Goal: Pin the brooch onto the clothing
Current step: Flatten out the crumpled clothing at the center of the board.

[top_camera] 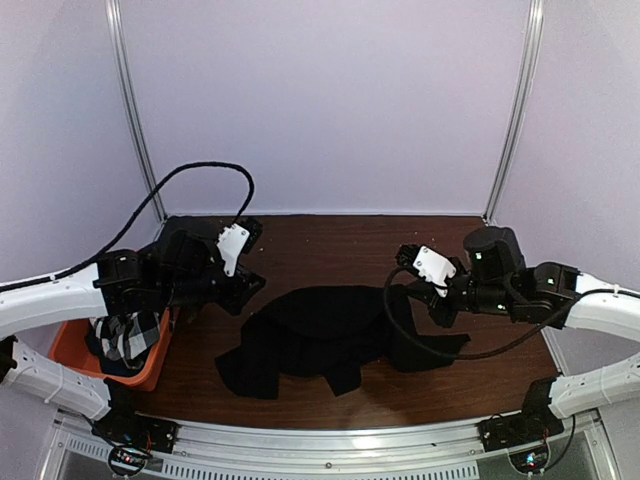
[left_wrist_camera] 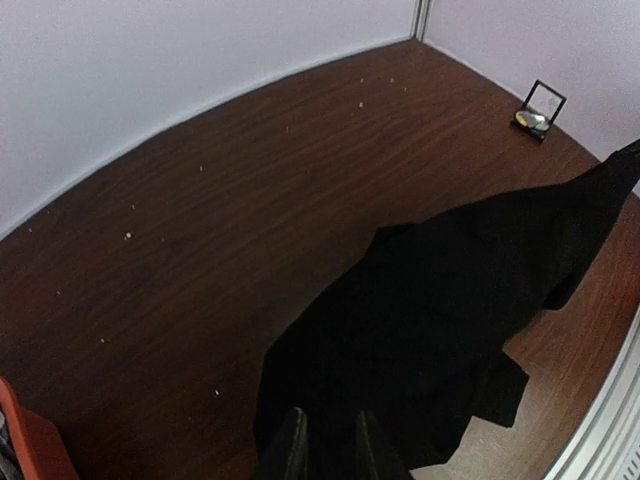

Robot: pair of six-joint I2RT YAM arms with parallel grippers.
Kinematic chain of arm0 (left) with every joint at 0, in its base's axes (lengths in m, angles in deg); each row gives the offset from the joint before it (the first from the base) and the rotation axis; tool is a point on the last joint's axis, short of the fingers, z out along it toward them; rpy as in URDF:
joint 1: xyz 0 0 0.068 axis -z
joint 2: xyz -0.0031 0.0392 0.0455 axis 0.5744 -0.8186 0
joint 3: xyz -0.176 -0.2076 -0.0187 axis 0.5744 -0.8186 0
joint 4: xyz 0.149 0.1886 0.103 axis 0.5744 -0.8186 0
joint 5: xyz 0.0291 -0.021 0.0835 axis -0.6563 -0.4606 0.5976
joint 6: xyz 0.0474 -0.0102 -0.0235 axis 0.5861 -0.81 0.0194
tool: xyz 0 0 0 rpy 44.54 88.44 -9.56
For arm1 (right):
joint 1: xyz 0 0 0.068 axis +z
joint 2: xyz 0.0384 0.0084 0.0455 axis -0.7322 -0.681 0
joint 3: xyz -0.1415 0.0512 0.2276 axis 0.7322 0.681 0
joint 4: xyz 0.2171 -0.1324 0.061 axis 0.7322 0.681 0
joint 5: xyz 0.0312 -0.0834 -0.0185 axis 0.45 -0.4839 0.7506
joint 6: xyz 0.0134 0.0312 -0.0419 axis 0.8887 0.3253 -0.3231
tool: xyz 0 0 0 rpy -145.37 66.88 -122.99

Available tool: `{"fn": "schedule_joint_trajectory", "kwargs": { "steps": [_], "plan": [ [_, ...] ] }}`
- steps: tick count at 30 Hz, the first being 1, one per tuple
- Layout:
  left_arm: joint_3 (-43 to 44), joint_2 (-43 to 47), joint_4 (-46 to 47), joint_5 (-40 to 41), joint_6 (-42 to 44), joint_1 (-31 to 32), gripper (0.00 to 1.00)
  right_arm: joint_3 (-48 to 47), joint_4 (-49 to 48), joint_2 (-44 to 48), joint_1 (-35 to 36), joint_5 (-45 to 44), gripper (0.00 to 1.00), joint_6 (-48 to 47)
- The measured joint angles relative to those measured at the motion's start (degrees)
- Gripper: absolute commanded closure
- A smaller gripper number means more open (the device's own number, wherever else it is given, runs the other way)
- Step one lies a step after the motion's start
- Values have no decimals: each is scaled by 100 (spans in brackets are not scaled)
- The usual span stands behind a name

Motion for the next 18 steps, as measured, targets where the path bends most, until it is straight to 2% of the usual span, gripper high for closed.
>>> {"fn": "schedule_joint_trajectory", "kwargs": {
  "steps": [2, 4, 7, 8, 13, 18],
  "plan": [
    [-184, -254, -33, -39, -197, 0, 76, 48, 83, -199, 7, 50, 100, 52],
    [-398, -372, -39, -146, -313, 0, 63, 48, 107, -396, 9, 55, 100, 107],
    [-660, -328, -4, -417, -313, 20, 38, 48, 120, -737, 9, 48, 100, 184],
    [-695, -293, 46, -525, -332, 48, 34, 46, 116, -879, 9, 35, 100, 236],
    [-560, -463, 179, -393, -57, 479, 29, -11, 87, -1458, 0, 22, 100, 476],
    [195, -1587, -160, 702, 258, 1231, 28, -203, 63, -1825, -125, 2, 100, 730]
  ]
}}
